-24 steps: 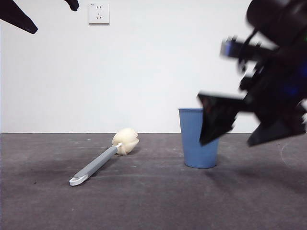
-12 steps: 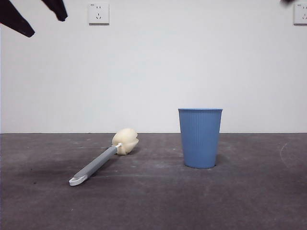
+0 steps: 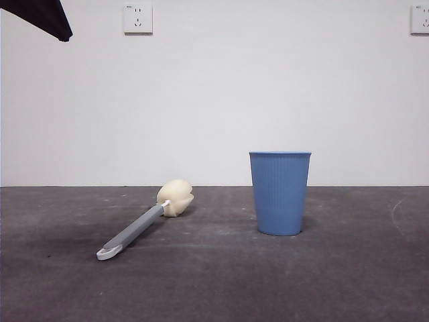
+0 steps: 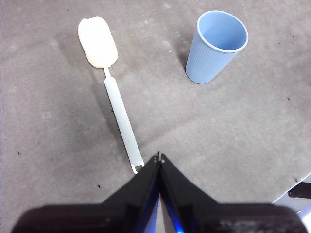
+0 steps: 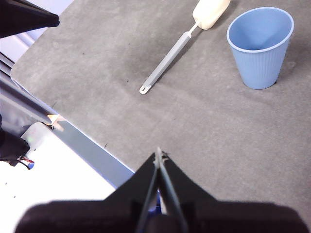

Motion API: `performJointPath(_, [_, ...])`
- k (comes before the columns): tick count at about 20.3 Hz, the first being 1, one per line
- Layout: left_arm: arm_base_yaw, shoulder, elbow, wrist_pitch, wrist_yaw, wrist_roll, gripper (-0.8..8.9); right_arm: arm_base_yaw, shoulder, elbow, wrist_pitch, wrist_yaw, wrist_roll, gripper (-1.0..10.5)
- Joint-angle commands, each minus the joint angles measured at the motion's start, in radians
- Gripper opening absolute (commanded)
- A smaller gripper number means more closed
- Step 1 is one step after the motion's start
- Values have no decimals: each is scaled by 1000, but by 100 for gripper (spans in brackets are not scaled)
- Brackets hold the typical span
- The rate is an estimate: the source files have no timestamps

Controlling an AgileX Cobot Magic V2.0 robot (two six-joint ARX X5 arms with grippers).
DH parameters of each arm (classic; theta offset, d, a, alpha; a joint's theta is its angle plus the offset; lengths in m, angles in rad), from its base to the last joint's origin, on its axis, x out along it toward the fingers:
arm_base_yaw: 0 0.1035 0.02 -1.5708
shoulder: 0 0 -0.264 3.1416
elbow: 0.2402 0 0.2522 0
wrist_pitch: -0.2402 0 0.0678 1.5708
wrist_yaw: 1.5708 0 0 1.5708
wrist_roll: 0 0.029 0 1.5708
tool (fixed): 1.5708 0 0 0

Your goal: Pick up the cup brush,pick up the cup,insert the brush into the cup,clean the cup,put the cup brush back,put the cup back to the fixed position on the table

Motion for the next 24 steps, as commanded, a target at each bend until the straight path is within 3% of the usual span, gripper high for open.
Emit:
performJointPath(1, [-1,-2,-5,1,-2,14,-3,2,-1,-1,5,3,10,1])
performJointPath(14, [-1,-2,-5,8,-8,19,-3,2,-1,0,5,3,10,1])
performJointPath(17, [13,-17,-5,59,-127,137,-4,2,-1,0,5,3,10,1])
performJointPath(19, [60,-28,-5,207,-211,251,-4,2,-1,-1,5,3,10,1])
performJointPath(21, [173,-47,-5,370,-135,326,-3,2,-1,0,5,3,10,1])
performJointPath(24, [374,-103,-20,527,74,345,-3,2,-1,0,5,3,10,1])
